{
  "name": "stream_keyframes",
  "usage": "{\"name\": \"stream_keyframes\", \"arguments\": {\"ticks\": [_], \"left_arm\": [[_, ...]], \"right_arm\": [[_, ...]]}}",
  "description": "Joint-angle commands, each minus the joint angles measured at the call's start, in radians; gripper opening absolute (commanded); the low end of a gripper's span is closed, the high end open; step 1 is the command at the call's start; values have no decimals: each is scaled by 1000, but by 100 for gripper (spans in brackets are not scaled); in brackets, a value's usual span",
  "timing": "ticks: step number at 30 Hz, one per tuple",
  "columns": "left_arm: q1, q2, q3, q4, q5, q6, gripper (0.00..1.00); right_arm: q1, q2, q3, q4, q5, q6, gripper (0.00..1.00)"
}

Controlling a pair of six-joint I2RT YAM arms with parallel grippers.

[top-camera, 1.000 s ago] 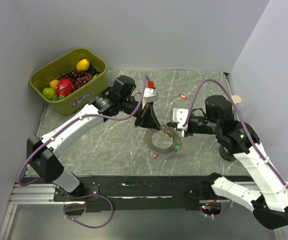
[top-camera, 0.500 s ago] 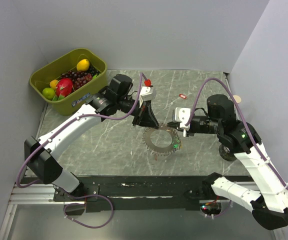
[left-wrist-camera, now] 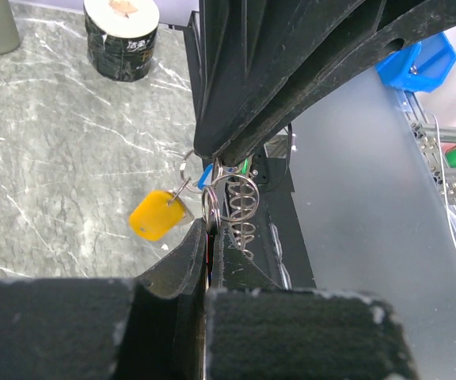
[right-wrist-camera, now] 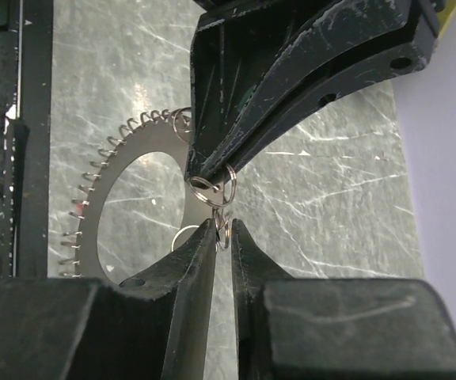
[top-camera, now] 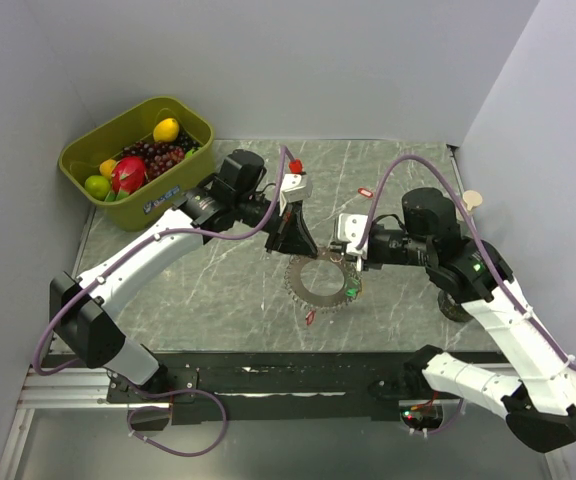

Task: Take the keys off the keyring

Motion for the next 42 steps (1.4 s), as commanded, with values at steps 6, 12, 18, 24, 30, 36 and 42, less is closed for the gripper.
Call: {"name": "stream_keyframes", "arguments": {"ticks": [6,12,18,24,30,36,42], "left_arm": [[3,-11,9,63,41,-23,3],[3,-8,10,66,41,-24,3],[3,-7,13,63,42,-23,3],[3,-13,6,63,39,-20,3],[3,-16,9,53,44,-9,3],[3,-14,58,-32,76,60,2],[3,-30,46,-55,113,89,2]], "right_arm": [[31,2,-8,46,72,-14,25],[41,5,-9,35,75,-24,27],[57,22,-26,52,115,-27,19],[65,36,-17,46,127,-31,3],[64,16,-17,40,149,-42,0],[42,8,8,3,62,-36,0],[-39,5,52,-27,-105,-10,0]]}}
